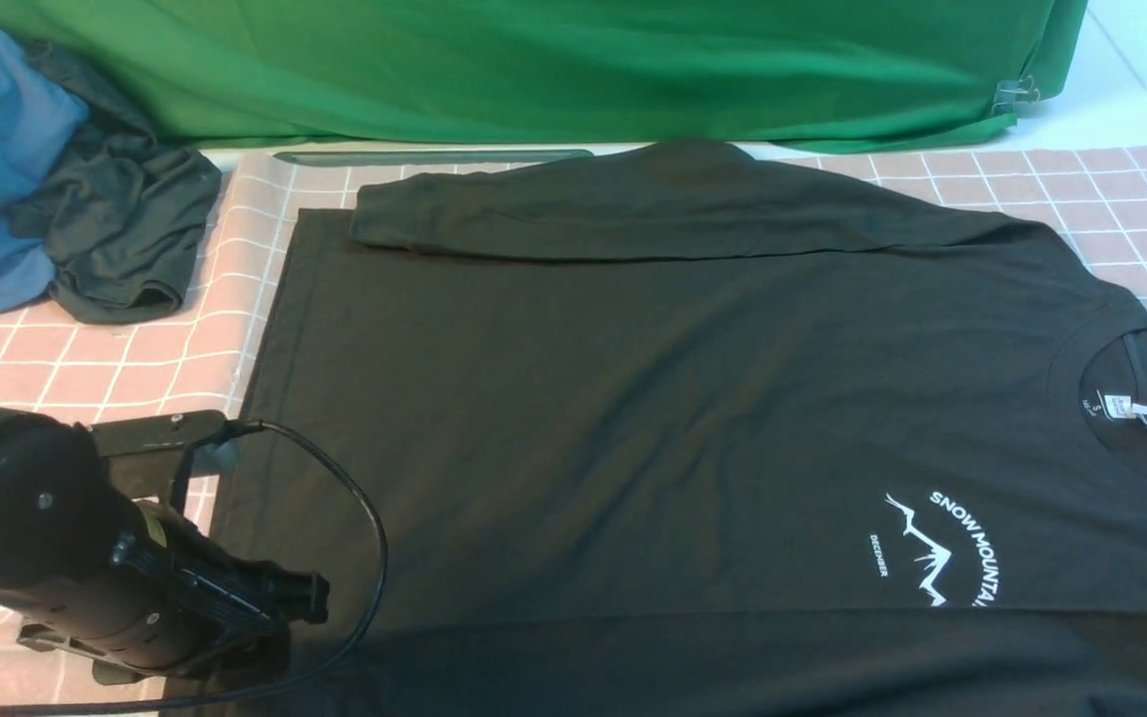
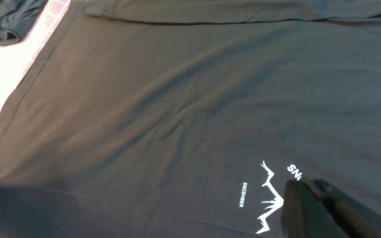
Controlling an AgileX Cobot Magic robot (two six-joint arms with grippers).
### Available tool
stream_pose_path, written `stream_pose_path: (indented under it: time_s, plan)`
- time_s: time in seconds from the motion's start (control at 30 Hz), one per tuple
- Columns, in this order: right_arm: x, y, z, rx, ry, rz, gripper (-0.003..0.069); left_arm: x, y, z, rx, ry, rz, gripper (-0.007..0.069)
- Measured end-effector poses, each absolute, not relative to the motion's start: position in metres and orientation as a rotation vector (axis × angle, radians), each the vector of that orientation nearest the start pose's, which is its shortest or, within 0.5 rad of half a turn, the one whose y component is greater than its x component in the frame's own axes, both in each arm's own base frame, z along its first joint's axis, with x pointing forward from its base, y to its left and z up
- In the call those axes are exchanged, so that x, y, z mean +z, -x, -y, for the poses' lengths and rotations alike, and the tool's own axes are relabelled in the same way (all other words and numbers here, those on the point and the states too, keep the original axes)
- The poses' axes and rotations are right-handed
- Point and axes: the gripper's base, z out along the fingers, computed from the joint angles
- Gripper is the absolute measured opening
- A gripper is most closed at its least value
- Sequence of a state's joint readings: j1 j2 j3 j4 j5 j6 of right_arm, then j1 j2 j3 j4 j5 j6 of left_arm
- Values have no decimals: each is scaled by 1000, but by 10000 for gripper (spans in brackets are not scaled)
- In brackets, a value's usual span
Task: Fold a long-sleeved shirt over a pink coffee tablecloth.
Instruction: 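Grasp the left edge of the dark T-shirt lying flat on the table, then fold the left side of the black T-shirt inward over its body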
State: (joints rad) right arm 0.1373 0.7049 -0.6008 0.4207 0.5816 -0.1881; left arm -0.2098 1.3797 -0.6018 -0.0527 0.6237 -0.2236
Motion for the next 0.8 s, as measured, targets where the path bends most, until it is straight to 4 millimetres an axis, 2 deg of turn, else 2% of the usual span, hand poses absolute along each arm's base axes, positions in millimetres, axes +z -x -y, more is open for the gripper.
stream_pose_path:
  time_s: [0.1, 0.23, 0.37, 0.43, 0.47, 0.5, 0.53, 0.63, 0.8]
  plan:
    - [306, -132, -39, 421, 100, -2139, 38, 171, -210, 50, -163, 50, -2924, 489]
    - [306, -132, -39, 421, 100, -2139, 38, 164, -211, 53, -192, 8, -2958, 492]
    - [306, -132, -39, 421, 100, -2139, 38, 162, -212, 54, -198, -24, -2968, 384]
    - [306, -132, -39, 421, 101, -2139, 37, 163, -211, 54, -199, -30, -2989, 221]
    - [306, -132, -39, 421, 101, -2139, 37, 163, -211, 54, -199, -31, -2995, 190]
    - [306, -132, -39, 421, 101, -2139, 37, 167, -211, 55, -199, -42, -3008, 91]
    - [306, -132, -39, 421, 101, -2139, 37, 172, -213, 55, -201, -49, -3007, 60]
    - [306, -132, -39, 421, 101, -2139, 37, 186, -216, 56, -208, -63, -2998, 47]
    - [306, -132, -39, 421, 101, -2139, 37, 222, -221, 58, -235, -84, -2917, 47]
